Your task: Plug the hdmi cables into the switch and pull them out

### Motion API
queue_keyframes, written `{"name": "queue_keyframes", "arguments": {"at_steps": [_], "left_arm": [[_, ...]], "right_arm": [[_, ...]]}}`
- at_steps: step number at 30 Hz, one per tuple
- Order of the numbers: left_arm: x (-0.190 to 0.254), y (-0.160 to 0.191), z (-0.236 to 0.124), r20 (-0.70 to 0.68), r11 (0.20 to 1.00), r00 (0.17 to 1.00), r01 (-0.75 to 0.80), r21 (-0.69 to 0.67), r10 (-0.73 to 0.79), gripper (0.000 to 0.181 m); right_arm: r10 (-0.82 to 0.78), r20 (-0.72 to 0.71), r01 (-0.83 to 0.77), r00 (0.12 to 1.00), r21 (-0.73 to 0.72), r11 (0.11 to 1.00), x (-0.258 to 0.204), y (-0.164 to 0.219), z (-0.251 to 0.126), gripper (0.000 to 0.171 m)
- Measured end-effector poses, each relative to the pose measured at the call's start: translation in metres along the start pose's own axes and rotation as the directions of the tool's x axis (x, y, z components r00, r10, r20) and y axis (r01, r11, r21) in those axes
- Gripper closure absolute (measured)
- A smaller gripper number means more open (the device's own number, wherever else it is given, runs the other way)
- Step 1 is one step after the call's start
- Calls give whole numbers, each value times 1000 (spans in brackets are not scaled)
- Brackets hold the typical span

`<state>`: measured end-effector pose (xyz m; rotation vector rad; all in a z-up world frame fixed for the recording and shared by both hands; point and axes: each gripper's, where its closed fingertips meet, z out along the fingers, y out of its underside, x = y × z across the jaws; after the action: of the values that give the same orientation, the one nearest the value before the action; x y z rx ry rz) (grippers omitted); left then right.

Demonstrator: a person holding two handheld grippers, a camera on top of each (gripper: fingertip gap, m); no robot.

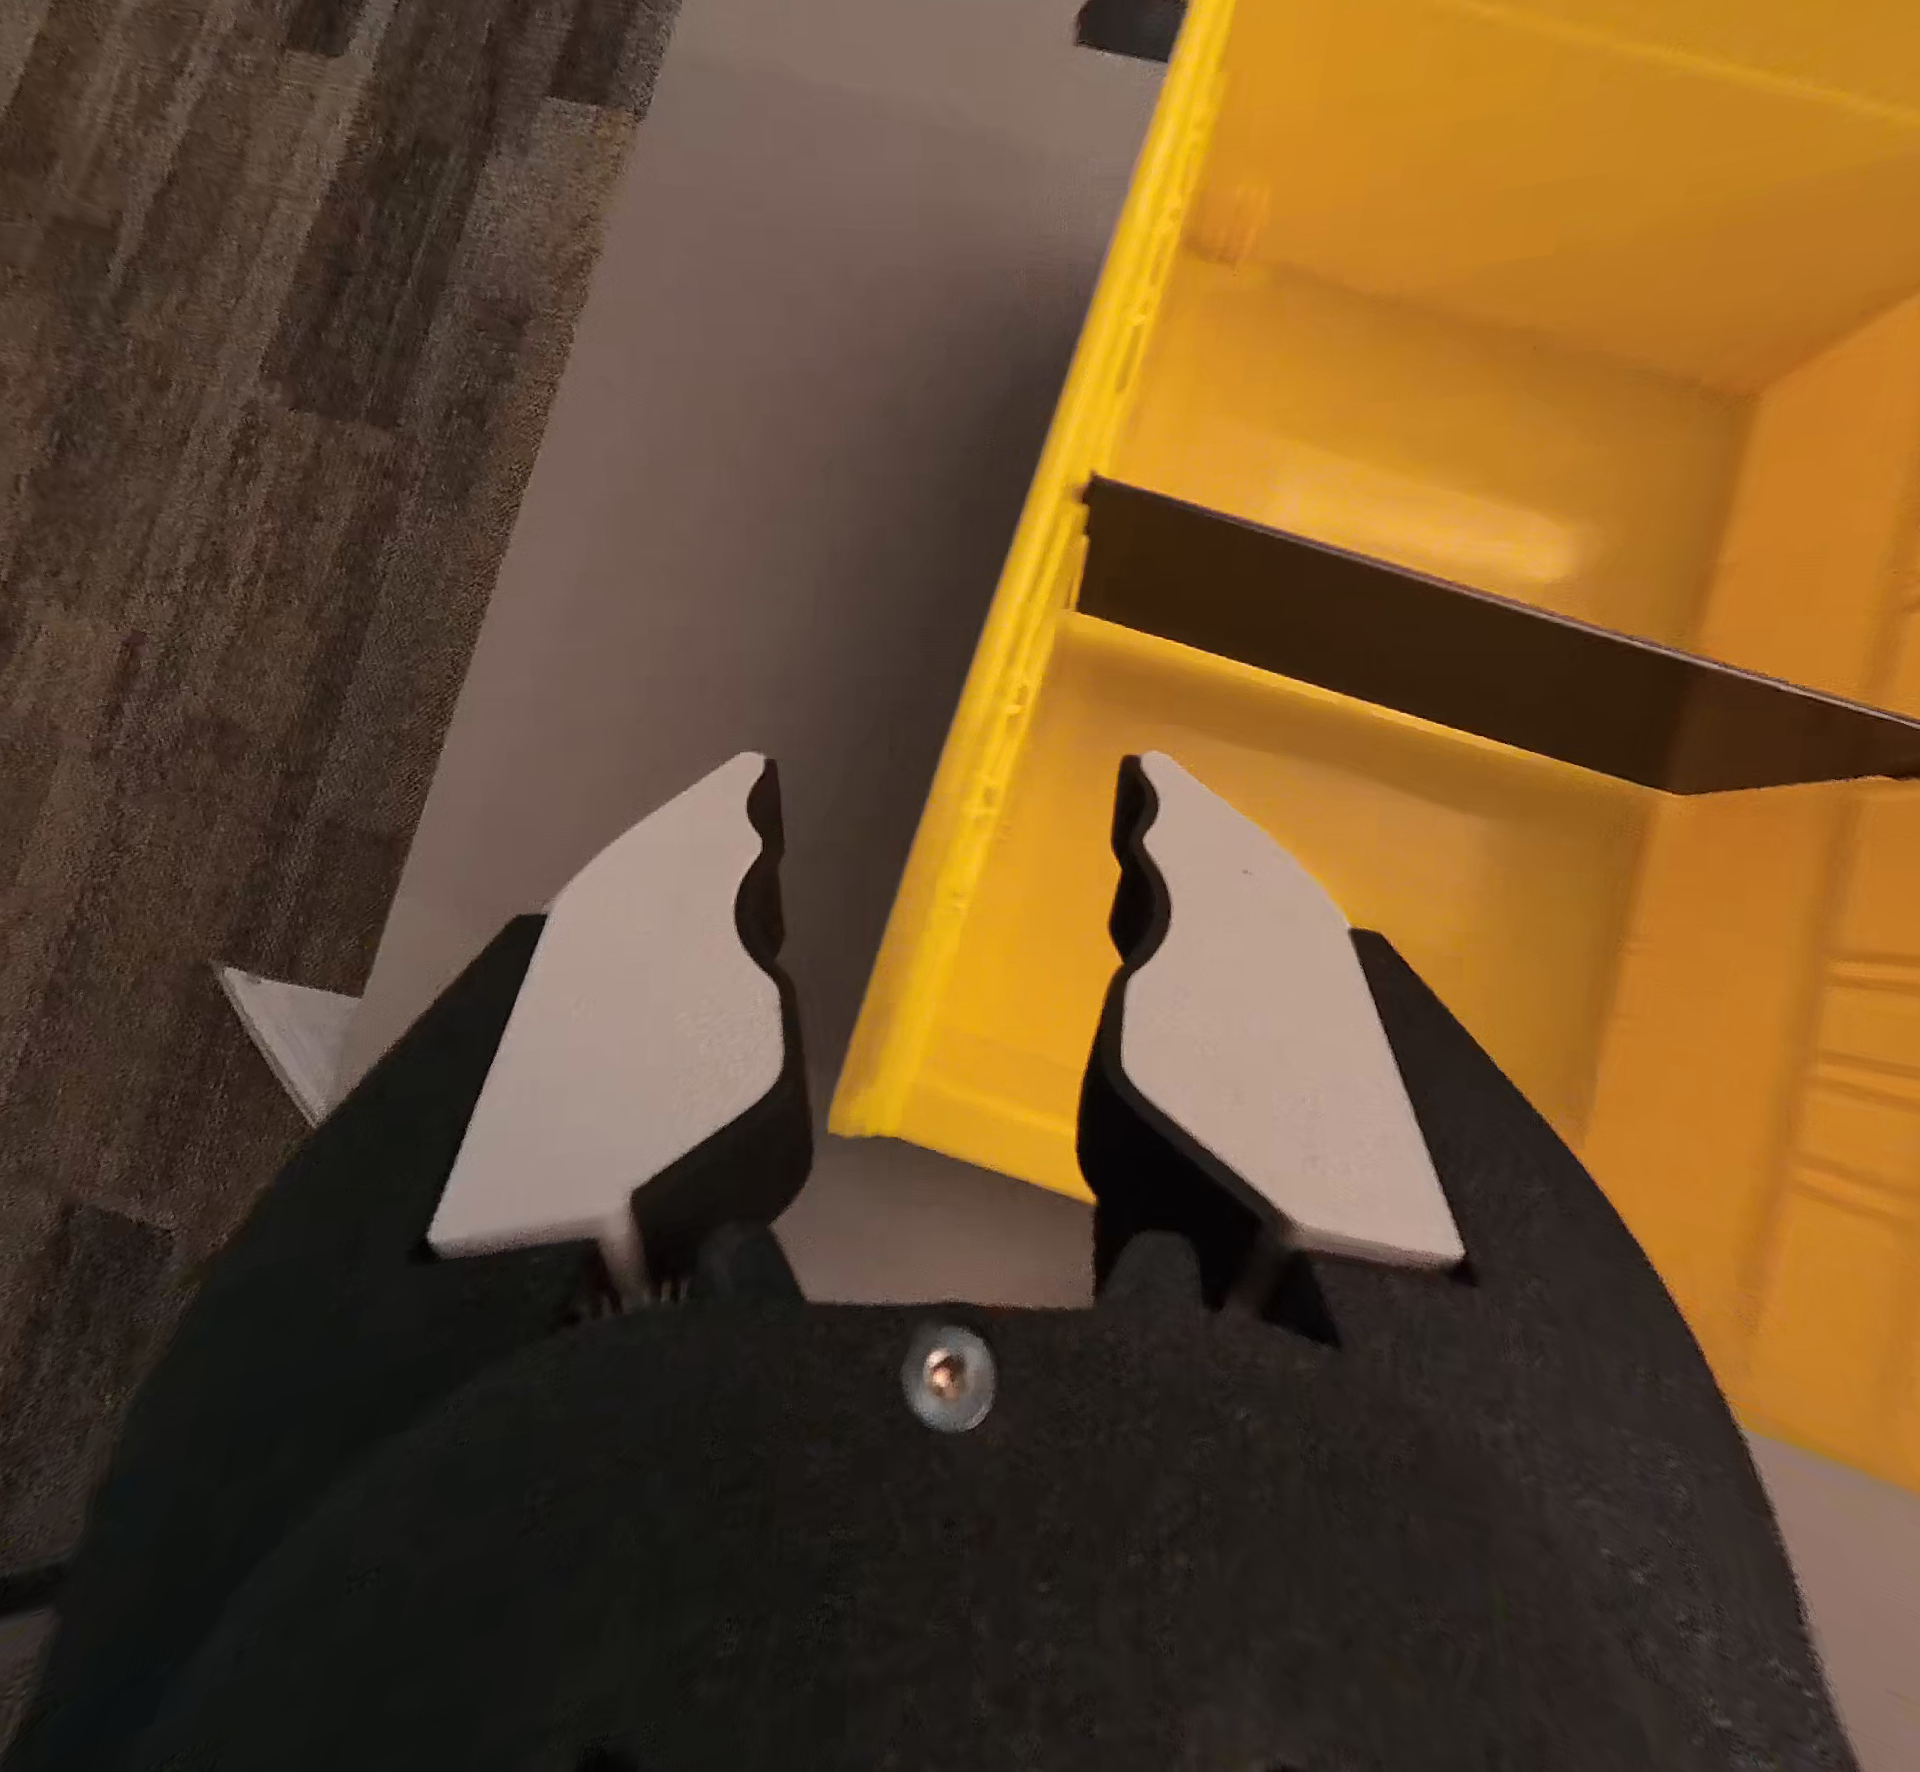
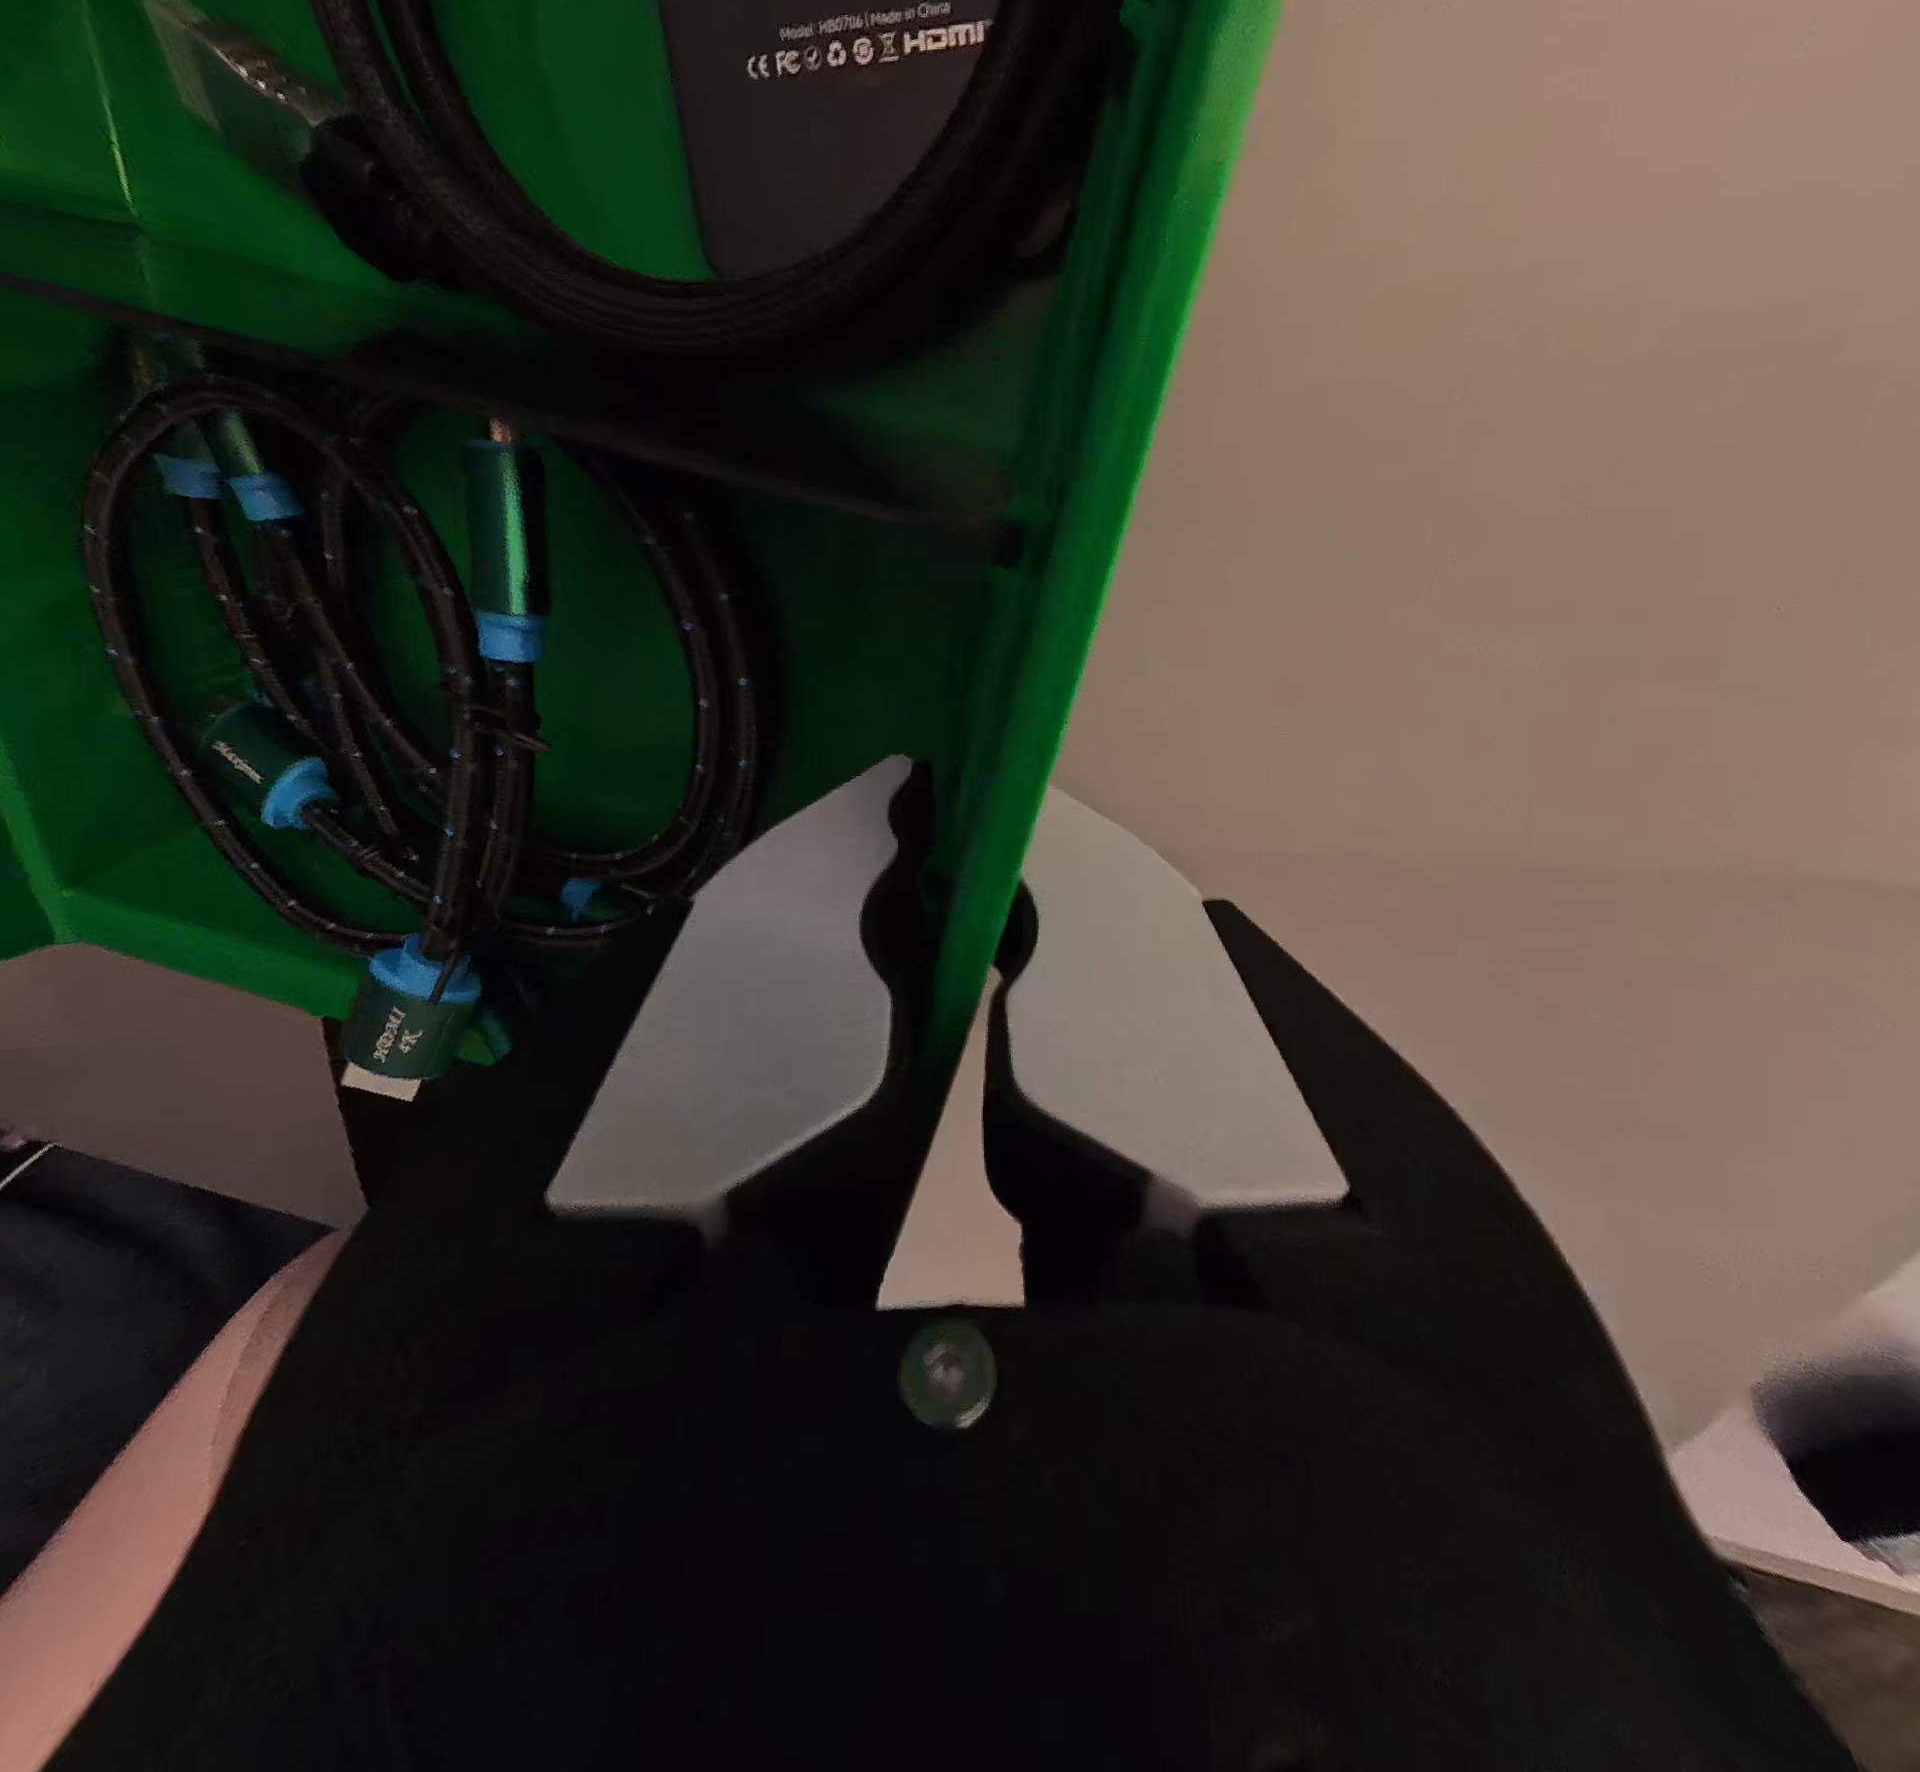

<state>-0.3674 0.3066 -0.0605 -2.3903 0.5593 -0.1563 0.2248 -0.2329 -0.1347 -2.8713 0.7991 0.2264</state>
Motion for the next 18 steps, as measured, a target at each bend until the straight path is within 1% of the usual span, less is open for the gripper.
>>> {"name": "queue_keyframes", "arguments": {"at_steps": [2, 4, 6, 7, 8, 10, 12, 14, 17, 18], "left_arm": [[-5, 5, 5, 21, 1000, 1000, -9, -21, 10, 121], [-1, 12, 14, -7, 998, 1000, -9, -57, 8, 123], [7, 22, 23, -59, 993, 998, 2, -121, -9, 135], [10, 27, 26, -77, 988, 997, 2, -155, -14, 146], [9, 30, 28, -66, 984, 998, 2, -179, -14, 149], [10, 32, 29, -55, 979, 998, -8, -202, -4, 162], [23, 36, 27, -124, 973, 992, -31, -228, 3, 171], [42, 43, 27, -200, 958, 979, -85, -273, 30, 176], [65, 58, 29, -261, 901, 946, -275, -334, 192, 175], [73, 59, 28, -288, 889, 933, -311, -336, 218, 175]], "right_arm": [[4, -19, -4, 1000, -20, 1000, 0, 0, 0, 165], [-1, -32, 0, 999, -34, 999, -1, 0, 0, 165], [1, -24, -2, 1000, -44, 999, -5, -1, 1, 164], [-4, -22, 2, 1000, -52, 999, -7, -1, 1, 164], [-9, -21, 8, 1000, -60, 998, -10, -1, 2, 164], [-13, -12, 12, 1000, -83, 996, -18, -2, 3, 164], [-10, 2, 10, 1000, -107, 994, -28, -5, 5, 164], [-10, 11, 11, 1000, -120, 993, -39, -12, 7, 164], [-38, 11, 39, 999, -130, 991, -56, -25, 12, 164], [-48, 12, 49, 999, -134, 990, -62, -30, 13, 164]]}}
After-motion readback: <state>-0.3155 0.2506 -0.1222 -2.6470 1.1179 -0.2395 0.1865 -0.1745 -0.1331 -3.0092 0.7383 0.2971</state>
